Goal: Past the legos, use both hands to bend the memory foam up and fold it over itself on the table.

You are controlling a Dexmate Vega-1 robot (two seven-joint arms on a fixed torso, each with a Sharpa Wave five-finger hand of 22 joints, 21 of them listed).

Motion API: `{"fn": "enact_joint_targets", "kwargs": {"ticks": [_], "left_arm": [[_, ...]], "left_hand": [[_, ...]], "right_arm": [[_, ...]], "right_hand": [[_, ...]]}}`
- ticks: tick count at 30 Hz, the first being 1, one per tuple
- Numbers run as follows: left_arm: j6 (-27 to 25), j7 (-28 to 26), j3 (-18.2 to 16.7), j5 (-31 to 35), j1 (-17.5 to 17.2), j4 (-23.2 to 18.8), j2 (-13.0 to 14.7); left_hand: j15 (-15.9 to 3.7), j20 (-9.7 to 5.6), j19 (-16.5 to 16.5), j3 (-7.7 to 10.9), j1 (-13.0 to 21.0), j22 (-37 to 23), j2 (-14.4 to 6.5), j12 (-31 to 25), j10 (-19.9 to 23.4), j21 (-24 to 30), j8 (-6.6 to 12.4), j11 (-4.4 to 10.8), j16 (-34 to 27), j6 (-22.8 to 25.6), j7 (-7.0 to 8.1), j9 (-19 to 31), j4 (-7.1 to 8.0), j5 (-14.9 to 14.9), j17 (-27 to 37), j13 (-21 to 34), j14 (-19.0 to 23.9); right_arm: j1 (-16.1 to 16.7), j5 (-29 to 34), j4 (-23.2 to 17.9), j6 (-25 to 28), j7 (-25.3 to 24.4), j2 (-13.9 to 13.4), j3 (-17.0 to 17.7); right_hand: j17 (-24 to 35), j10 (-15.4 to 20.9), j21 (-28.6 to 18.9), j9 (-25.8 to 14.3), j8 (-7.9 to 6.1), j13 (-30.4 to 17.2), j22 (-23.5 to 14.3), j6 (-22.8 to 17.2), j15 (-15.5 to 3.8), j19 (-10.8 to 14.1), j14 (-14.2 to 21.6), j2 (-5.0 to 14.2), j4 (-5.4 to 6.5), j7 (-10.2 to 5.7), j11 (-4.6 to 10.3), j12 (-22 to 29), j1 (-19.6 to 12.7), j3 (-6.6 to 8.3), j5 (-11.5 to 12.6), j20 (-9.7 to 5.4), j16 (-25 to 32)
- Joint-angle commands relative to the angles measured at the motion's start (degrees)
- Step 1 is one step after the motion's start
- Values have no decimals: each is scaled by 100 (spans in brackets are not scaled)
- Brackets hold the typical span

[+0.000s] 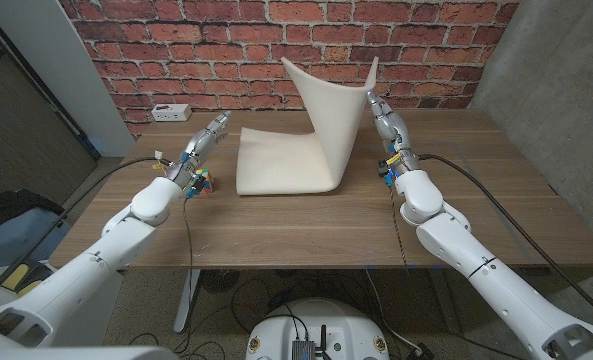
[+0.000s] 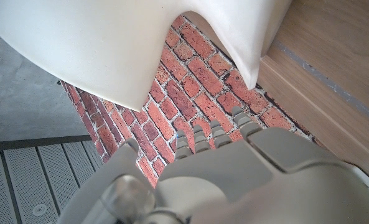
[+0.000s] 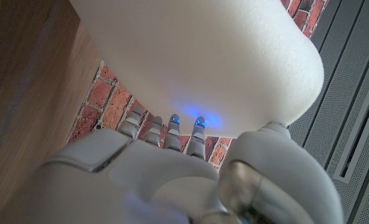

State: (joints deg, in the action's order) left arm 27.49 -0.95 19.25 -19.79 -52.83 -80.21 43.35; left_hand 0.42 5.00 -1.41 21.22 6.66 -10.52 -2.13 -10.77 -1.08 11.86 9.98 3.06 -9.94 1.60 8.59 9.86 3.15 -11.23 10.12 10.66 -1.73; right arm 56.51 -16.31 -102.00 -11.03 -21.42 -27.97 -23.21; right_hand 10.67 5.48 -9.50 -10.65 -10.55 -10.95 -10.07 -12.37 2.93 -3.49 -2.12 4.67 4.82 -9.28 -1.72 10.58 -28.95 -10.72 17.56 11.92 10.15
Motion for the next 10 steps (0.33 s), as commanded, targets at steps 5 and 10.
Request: {"fn": "enact_joint_targets", "kwargs": {"ticks": [5,10], "left_arm": [[329,418,-103,-220,6,329,73],[421,504,-132,-298,64,497,48]], "left_hand": [[-82,-37,37,-13,0,-21,27,-33,-10,-7,35,3,-21,34,17,7,-18,-13,0,-4,-31],[-99,-42,39,-14,1,-21,26,-35,-14,-7,34,4,-22,30,11,7,-23,-15,-2,-6,-38]], "right_arm": [[584,763,-370,290,-1544,342,225],[868,1438,-271,184,-2649,828,247]], "right_hand": [[3,88,-26,-8,-85,1,-7,-191,-31,-753,-159,-6,-54,23,26,82,91,-31,-35,-139,68],[-8,337,1,-5,-136,5,-4,-452,-512,-1483,-271,15,-83,178,-29,143,103,-30,-22,-570,79]]}}
